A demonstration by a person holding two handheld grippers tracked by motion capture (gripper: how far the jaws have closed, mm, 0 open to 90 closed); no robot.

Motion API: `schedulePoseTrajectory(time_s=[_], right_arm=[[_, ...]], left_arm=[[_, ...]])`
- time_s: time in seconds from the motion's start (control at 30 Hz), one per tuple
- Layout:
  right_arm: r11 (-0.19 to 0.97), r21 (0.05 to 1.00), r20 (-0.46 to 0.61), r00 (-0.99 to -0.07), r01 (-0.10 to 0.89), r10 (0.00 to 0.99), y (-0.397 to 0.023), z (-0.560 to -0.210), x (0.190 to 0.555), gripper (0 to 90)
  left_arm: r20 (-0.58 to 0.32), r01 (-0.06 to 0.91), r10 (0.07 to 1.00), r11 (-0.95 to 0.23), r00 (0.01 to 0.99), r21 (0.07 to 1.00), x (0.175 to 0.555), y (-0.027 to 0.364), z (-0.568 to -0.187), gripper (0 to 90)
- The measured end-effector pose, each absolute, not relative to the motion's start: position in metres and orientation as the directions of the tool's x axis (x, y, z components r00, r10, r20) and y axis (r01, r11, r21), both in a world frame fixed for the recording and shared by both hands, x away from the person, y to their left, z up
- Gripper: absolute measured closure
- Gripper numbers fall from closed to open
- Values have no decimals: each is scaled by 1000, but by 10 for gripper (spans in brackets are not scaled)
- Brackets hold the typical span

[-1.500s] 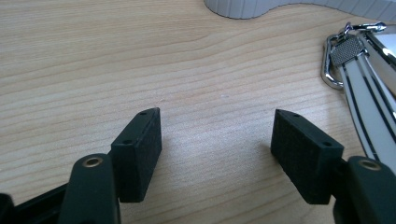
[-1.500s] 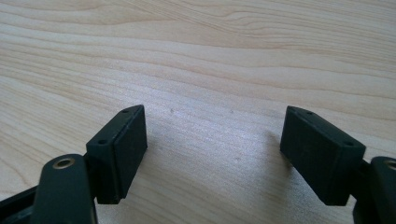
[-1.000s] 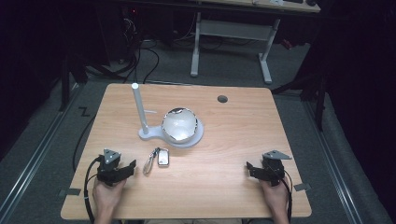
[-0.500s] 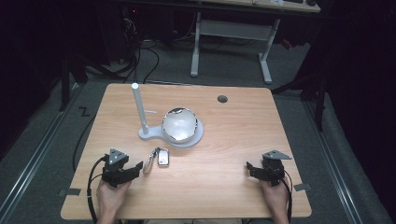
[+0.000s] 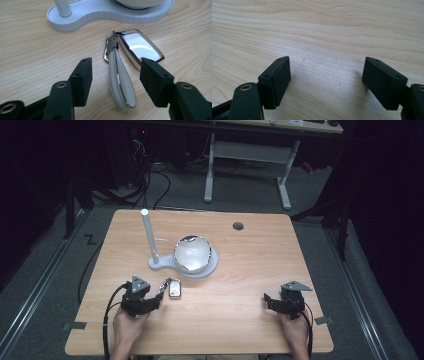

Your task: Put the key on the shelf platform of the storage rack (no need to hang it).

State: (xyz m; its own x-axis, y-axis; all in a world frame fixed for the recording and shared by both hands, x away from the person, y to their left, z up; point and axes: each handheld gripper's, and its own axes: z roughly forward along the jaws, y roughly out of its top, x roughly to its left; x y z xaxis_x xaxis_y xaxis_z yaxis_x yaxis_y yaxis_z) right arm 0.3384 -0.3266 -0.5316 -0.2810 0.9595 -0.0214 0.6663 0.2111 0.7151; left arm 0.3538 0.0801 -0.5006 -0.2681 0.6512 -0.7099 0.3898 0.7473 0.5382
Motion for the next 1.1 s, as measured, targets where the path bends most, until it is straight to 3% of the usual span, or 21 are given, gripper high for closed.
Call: schedulePoseTrajectory(time_s=[0.5,1.1], right_arm=[[211,715,-21,-281,666,959,-327,-532,338,232],[211,715,-21,-281,666,959,-327,-532,338,233]], left_arm=[[-653,412,700,706,-288,576,376,63,-513,550],[-659,424,686,719,-308,550,390,63,-523,687]])
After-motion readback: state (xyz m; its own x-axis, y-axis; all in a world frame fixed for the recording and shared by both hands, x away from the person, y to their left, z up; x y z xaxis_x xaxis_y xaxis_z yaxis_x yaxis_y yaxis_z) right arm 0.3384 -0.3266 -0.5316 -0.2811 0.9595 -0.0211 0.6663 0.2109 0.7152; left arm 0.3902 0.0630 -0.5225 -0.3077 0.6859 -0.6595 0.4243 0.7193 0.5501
